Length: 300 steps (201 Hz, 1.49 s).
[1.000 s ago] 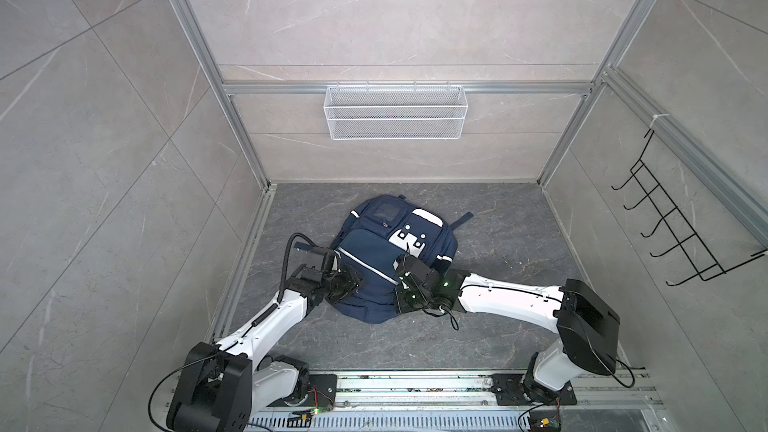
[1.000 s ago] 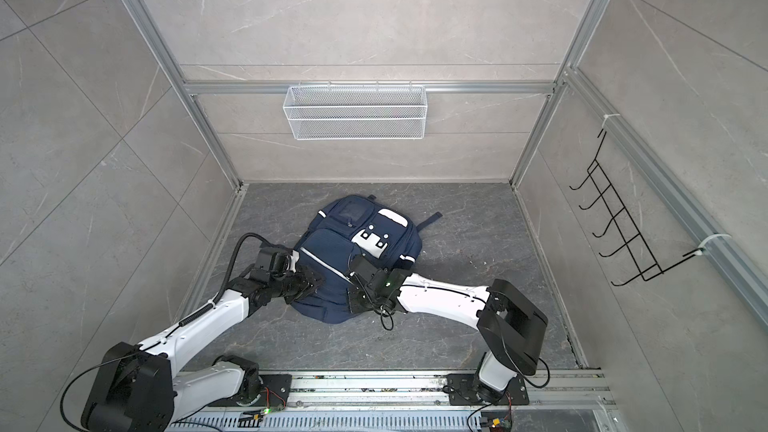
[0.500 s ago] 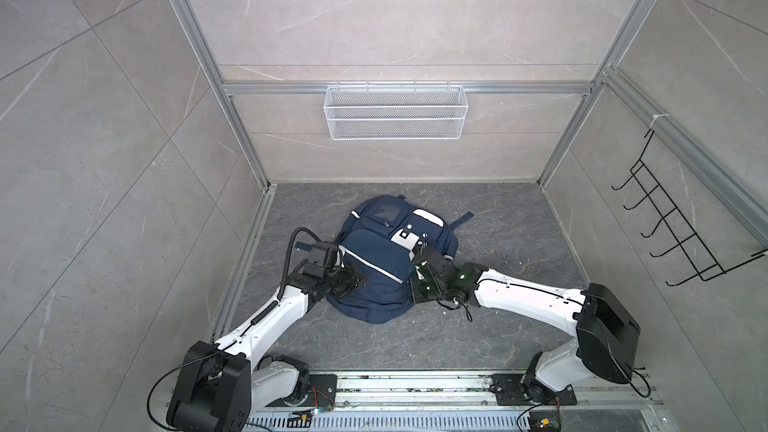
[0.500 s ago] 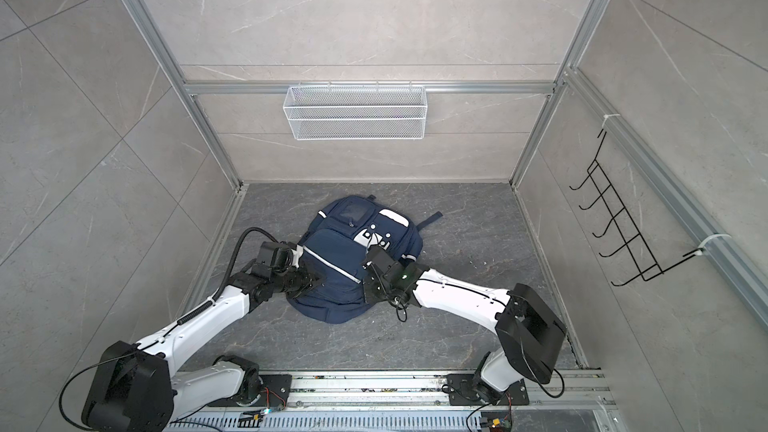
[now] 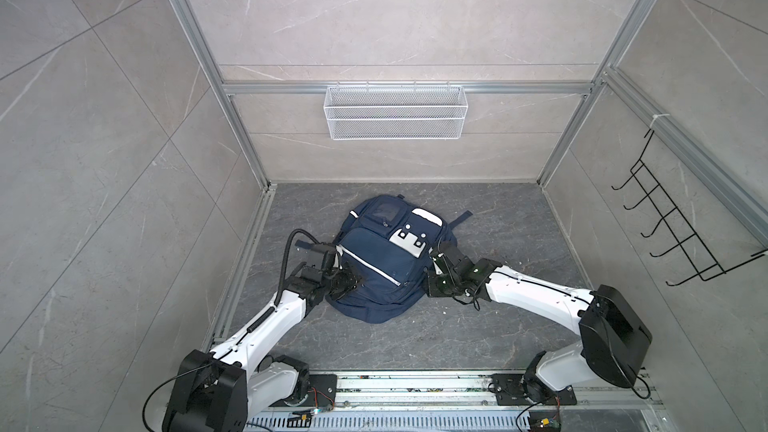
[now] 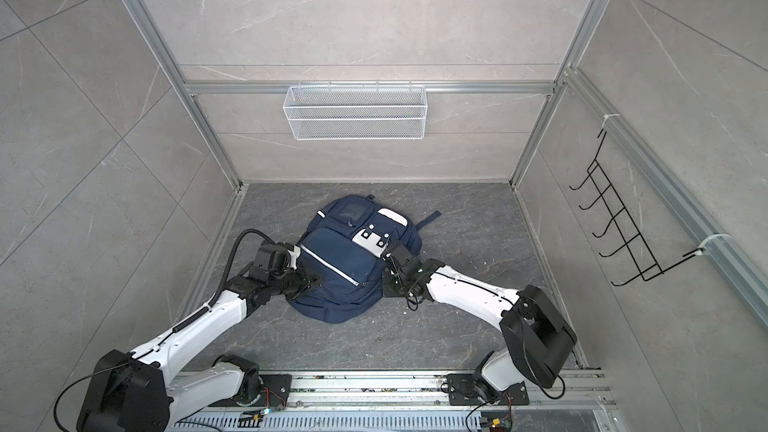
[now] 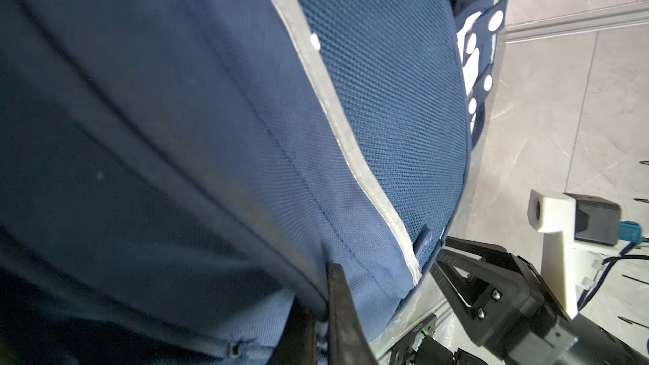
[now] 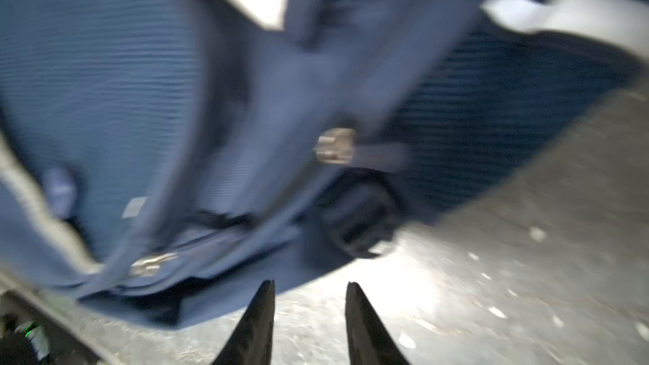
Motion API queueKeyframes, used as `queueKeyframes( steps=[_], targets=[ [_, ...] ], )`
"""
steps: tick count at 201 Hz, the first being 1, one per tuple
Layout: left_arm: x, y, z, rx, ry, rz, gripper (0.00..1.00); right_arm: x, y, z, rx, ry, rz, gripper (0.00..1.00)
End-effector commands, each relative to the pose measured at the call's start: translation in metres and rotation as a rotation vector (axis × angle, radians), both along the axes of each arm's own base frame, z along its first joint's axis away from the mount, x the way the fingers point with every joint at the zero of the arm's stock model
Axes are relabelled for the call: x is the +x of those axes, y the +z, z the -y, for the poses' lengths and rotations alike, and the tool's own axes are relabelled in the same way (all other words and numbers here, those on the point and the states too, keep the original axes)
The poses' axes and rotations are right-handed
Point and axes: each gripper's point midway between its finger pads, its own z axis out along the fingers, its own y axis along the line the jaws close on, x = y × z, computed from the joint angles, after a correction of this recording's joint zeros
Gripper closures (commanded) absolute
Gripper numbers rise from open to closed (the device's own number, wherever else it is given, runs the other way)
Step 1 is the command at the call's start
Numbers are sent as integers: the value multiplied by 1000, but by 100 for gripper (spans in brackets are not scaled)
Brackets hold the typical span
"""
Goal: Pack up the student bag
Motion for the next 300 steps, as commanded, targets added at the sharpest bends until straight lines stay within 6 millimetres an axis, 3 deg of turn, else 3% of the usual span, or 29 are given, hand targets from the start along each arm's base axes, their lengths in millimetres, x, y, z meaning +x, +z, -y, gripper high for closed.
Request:
queueKeyframes(
  steps=[1,74,126,171,205,236,265,300],
  targets=[
    [-3,5,1,13,-4,21,100,-4,0,17,-41,-48,12,61],
    [-13,0,29,31,-43,20,100,10,-30,7,-56,-80,-25,61],
    [-21,-12,85,63,-152,18,100,55,-28,29,-56,-178,-7,61],
    [-12,-19,136,53,-226,14,100,83,-7,45,-52,-215,24,59],
    [4,-14,159,47,-247,28,99,75,7,66,-71,-243,65,51],
    [13,-6,173,36,-267,39,96,62,16,93,-108,-266,106,36],
    [16,-2,181,29,-275,45,94,56,24,117,-125,-302,125,31],
    [11,-2,180,28,-279,44,80,55,25,123,-112,-317,126,30]
  ],
)
